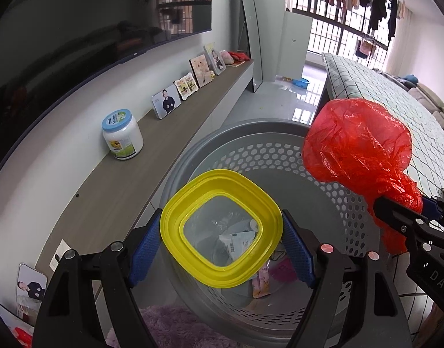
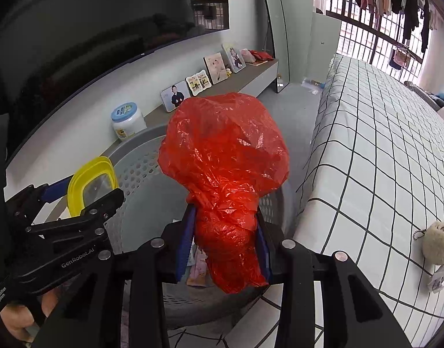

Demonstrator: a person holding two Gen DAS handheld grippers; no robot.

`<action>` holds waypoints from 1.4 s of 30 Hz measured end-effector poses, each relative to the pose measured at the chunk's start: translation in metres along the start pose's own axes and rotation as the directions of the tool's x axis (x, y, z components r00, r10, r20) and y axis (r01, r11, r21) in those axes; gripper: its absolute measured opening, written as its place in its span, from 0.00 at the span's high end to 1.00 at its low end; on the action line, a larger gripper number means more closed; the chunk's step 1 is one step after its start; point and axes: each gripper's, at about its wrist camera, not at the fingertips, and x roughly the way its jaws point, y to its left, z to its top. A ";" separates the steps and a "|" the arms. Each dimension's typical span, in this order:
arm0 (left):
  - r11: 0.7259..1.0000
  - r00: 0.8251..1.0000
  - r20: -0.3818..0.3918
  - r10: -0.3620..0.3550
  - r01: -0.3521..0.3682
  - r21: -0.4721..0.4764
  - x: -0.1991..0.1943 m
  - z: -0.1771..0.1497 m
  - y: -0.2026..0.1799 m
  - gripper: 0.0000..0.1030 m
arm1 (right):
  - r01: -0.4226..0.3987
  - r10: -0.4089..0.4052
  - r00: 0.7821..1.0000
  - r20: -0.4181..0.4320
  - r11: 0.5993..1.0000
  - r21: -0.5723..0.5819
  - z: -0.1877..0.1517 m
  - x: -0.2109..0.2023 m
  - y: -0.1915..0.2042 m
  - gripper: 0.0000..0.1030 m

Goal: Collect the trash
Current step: 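Carry the red bag and yellow ring over the grey basket and release both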

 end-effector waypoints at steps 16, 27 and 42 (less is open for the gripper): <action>1.000 1.000 -0.015 0.011 -0.011 0.003 0.004 0.000 0.000 0.25 | 0.016 -0.016 1.000 -0.007 1.000 -0.018 -0.001 0.006 0.004 0.65; 1.000 1.000 -0.024 0.007 -0.008 -0.013 0.005 -0.001 0.004 0.23 | 0.006 -0.006 1.000 -0.002 1.000 -0.010 0.001 0.006 0.002 0.43; 0.999 0.999 -0.022 0.024 -0.024 -0.029 0.003 -0.003 0.010 0.20 | 0.014 -0.014 1.000 -0.006 1.000 -0.012 0.003 0.009 0.003 0.43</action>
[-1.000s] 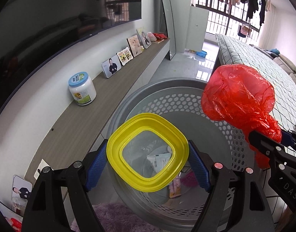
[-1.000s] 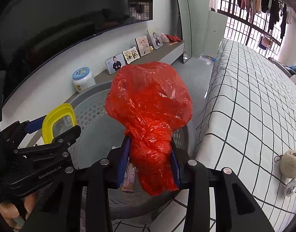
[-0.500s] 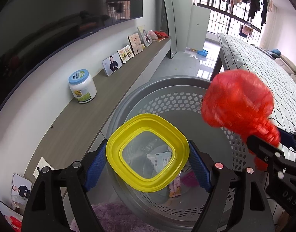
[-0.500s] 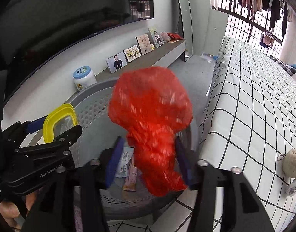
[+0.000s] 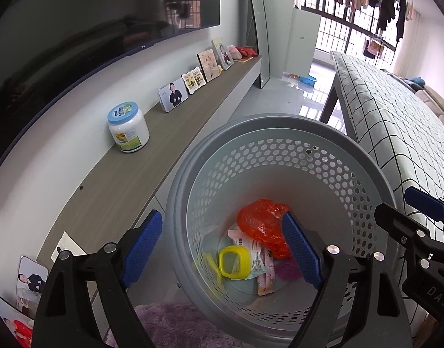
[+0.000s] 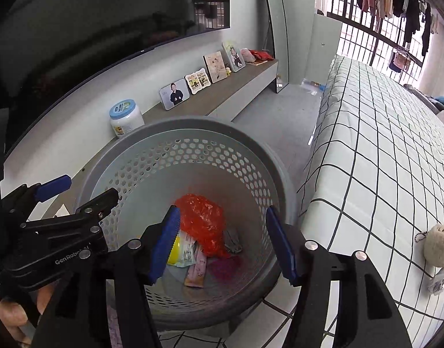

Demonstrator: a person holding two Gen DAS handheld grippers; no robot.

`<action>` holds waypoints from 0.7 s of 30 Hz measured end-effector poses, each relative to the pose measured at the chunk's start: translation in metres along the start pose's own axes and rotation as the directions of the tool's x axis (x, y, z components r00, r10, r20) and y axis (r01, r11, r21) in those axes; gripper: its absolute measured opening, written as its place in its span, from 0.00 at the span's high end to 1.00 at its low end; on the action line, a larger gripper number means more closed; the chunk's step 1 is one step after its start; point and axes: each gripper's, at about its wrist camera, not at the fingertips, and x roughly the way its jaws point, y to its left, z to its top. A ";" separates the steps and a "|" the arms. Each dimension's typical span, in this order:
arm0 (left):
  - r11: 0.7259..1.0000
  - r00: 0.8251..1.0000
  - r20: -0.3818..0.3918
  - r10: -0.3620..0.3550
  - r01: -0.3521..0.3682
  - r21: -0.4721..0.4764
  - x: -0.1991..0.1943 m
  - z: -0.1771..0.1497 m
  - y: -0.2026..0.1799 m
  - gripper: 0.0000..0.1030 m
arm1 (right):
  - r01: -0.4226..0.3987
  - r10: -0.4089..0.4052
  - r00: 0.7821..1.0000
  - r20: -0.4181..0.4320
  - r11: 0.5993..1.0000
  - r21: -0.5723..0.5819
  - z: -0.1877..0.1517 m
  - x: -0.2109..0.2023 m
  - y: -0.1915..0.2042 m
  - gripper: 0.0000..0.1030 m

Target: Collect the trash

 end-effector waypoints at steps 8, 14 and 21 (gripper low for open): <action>1.000 1.000 0.007 0.010 -0.010 -0.005 -0.007 0.000 0.000 0.20 | 0.010 -0.010 1.000 0.003 1.000 -0.001 -0.001 -0.001 0.000 0.41; 1.000 0.999 0.025 0.021 -0.021 -0.005 -0.019 0.001 -0.001 0.18 | 0.025 -0.025 1.000 0.015 1.000 -0.015 -0.002 -0.005 0.005 0.38; 0.999 0.998 0.054 0.041 -0.040 -0.010 -0.040 0.002 0.001 0.15 | 0.020 -0.020 0.999 0.032 1.000 -0.005 -0.004 -0.020 0.006 0.38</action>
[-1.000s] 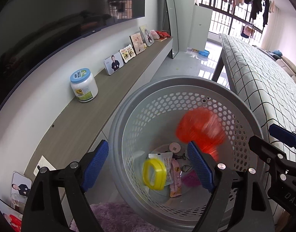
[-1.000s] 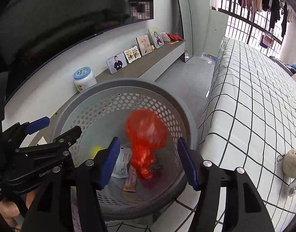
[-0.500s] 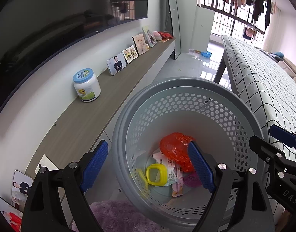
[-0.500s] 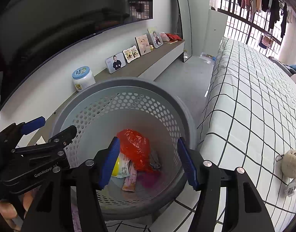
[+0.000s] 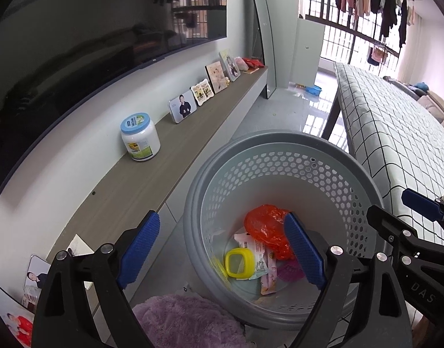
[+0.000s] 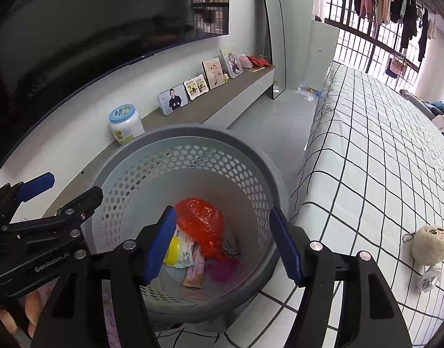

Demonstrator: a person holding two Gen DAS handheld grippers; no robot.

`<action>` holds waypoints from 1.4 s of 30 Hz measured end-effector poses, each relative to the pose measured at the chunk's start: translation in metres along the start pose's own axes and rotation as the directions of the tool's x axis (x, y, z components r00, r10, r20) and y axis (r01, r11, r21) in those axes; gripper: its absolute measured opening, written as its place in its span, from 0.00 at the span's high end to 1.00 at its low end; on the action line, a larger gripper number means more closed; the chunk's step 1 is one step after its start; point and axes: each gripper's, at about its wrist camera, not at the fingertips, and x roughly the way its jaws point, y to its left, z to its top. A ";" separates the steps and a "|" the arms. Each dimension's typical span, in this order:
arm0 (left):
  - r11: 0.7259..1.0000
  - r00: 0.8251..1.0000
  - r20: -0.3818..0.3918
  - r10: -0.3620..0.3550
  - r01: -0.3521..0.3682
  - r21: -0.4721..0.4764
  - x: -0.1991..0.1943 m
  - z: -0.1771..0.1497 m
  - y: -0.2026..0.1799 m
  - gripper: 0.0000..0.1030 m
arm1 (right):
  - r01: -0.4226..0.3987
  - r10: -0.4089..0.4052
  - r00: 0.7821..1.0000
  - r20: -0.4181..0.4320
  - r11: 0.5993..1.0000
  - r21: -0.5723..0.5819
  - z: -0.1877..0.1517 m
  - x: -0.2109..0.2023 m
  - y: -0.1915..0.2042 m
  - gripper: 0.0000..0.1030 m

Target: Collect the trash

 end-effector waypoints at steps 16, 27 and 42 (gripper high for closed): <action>0.998 0.996 0.064 -0.054 0.052 0.022 -0.048 -0.002 -0.031 0.08 | 0.054 -0.060 0.996 0.063 0.994 0.095 -0.025 -0.063 -0.044 0.33; 0.987 0.989 0.068 -0.130 0.122 0.108 -0.061 -0.004 -0.089 0.06 | 0.172 -0.185 0.981 0.050 0.964 0.203 -0.059 -0.097 -0.116 0.30; 0.949 0.971 0.007 -0.239 0.232 0.213 -0.068 -0.014 -0.173 0.06 | 0.284 -0.275 0.959 -0.075 0.902 0.327 -0.114 -0.109 -0.219 0.28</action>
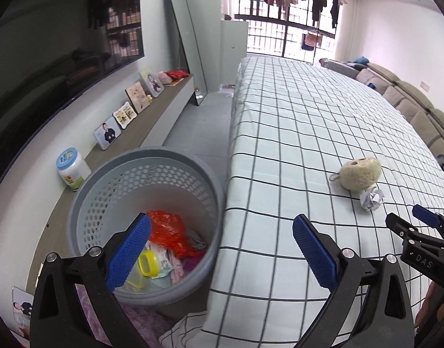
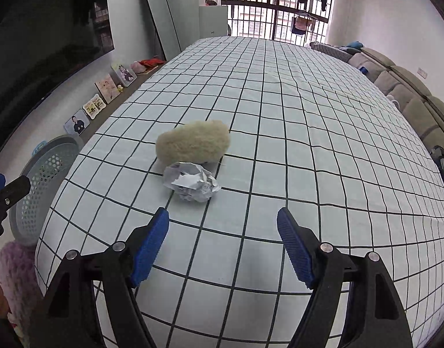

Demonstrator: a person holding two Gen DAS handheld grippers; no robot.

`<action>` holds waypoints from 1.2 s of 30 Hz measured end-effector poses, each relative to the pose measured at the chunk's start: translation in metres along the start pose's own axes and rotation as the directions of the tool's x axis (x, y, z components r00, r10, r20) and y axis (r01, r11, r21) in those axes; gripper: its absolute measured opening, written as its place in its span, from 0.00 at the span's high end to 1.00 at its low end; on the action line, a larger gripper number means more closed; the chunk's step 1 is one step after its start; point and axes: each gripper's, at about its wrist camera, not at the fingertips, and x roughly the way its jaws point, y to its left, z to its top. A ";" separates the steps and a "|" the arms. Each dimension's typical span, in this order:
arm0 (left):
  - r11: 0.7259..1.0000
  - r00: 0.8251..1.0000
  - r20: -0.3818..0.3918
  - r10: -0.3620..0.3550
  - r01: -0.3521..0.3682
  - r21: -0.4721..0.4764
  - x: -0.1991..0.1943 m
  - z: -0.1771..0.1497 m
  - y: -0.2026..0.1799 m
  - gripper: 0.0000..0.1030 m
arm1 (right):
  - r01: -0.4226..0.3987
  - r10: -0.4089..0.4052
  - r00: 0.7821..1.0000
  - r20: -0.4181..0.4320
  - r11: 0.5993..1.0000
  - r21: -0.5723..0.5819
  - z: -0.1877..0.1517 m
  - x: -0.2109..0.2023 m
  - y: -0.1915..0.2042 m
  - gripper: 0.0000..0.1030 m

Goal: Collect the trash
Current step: 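Move both tools over the bed toward the plush ball and crumpled foil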

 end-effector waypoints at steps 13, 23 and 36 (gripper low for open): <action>1.000 0.999 -0.034 0.000 0.001 0.025 0.010 -0.002 -0.019 0.06 | -0.090 0.087 0.995 -0.038 0.993 -0.072 0.021 0.036 0.016 0.28; 1.000 0.999 -0.047 -0.001 0.002 0.026 0.012 -0.005 -0.019 0.06 | -0.112 0.109 0.993 -0.043 0.991 -0.073 0.030 0.052 0.026 0.29; 0.999 0.999 -0.049 -0.007 0.009 0.040 0.011 -0.007 -0.026 0.06 | -0.121 0.119 0.992 -0.038 0.990 -0.067 0.020 0.038 0.015 0.60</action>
